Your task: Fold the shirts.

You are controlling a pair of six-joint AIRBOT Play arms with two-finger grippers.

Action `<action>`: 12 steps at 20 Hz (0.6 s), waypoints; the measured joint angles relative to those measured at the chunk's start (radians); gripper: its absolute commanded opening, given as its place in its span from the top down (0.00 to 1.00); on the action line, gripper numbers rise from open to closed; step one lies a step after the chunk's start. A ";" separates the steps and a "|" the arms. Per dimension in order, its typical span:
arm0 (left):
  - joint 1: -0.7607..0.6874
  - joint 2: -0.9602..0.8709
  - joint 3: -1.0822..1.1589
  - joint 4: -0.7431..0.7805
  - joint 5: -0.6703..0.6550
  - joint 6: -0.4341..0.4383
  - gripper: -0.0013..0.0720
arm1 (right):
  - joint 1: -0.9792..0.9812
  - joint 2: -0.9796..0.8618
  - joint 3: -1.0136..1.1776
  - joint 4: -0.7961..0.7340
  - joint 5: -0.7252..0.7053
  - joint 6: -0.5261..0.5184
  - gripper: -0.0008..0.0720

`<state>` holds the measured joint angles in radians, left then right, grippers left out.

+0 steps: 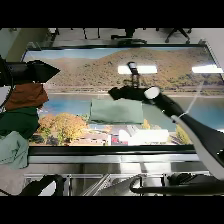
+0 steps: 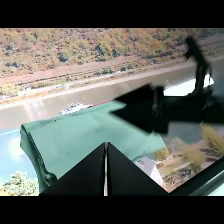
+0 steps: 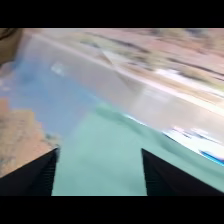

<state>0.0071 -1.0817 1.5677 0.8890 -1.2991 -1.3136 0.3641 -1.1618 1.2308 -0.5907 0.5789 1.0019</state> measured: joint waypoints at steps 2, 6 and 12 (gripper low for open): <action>0.001 0.002 -0.002 0.000 -0.003 0.003 0.95 | -0.142 0.011 -0.001 -0.099 0.146 0.111 0.13; 0.001 0.004 -0.004 0.000 -0.006 0.005 0.95 | -0.325 -0.044 -0.003 -0.229 0.388 0.230 0.11; 0.001 0.004 -0.004 -0.001 -0.008 -0.013 0.95 | -0.327 -0.200 -0.005 -0.272 0.529 0.267 0.12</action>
<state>0.0082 -1.0779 1.5635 0.8883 -1.3075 -1.3270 0.0368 -1.3617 1.2263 -0.8623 1.1076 1.2686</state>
